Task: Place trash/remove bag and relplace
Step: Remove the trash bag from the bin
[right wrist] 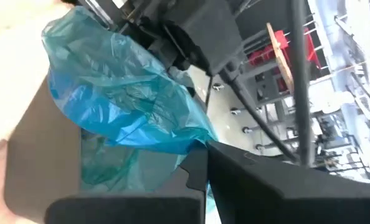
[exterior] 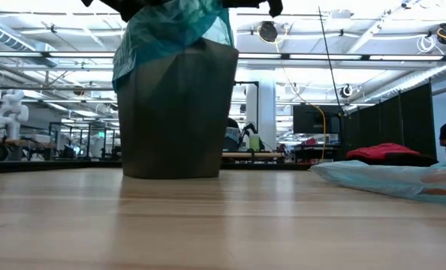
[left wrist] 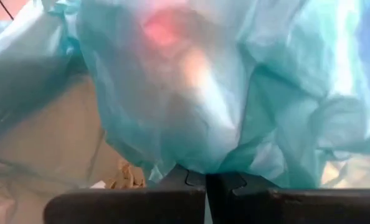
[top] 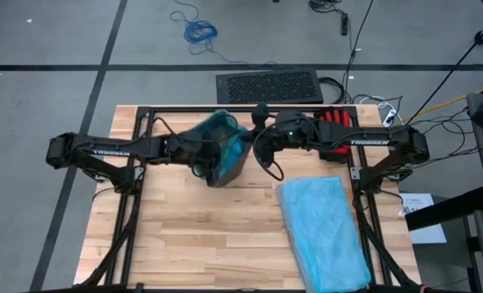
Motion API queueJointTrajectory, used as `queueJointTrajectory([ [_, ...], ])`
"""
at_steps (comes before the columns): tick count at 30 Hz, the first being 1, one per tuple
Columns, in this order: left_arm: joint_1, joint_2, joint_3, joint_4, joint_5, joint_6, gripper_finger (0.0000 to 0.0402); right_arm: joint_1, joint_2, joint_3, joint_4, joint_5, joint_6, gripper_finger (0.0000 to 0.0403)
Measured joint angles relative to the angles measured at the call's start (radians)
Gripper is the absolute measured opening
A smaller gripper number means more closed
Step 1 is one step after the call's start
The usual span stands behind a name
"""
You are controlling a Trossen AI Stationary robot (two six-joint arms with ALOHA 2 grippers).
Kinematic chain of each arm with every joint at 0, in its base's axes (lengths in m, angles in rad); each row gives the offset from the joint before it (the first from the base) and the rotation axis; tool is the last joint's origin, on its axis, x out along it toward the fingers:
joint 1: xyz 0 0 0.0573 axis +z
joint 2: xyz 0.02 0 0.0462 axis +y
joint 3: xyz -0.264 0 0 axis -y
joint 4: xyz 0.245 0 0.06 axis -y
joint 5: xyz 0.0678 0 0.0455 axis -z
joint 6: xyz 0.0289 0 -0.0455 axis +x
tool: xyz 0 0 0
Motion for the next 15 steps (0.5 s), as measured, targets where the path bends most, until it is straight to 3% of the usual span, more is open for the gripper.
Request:
queueJointTrajectory([
  [8,-0.001,-0.020,0.002,0.001,-0.044,0.005,0.0000,0.000,0.000,0.000,-0.008,0.002,0.060,0.0000],
  [11,-0.003,-0.068,0.024,-0.010,-0.104,0.045,0.0000,-0.003,0.000,0.000,-0.023,0.003,0.053,0.0000],
  [15,-0.003,-0.155,0.054,-0.041,-0.109,0.090,0.0000,-0.007,0.000,0.000,-0.024,0.030,0.051,0.0000],
])
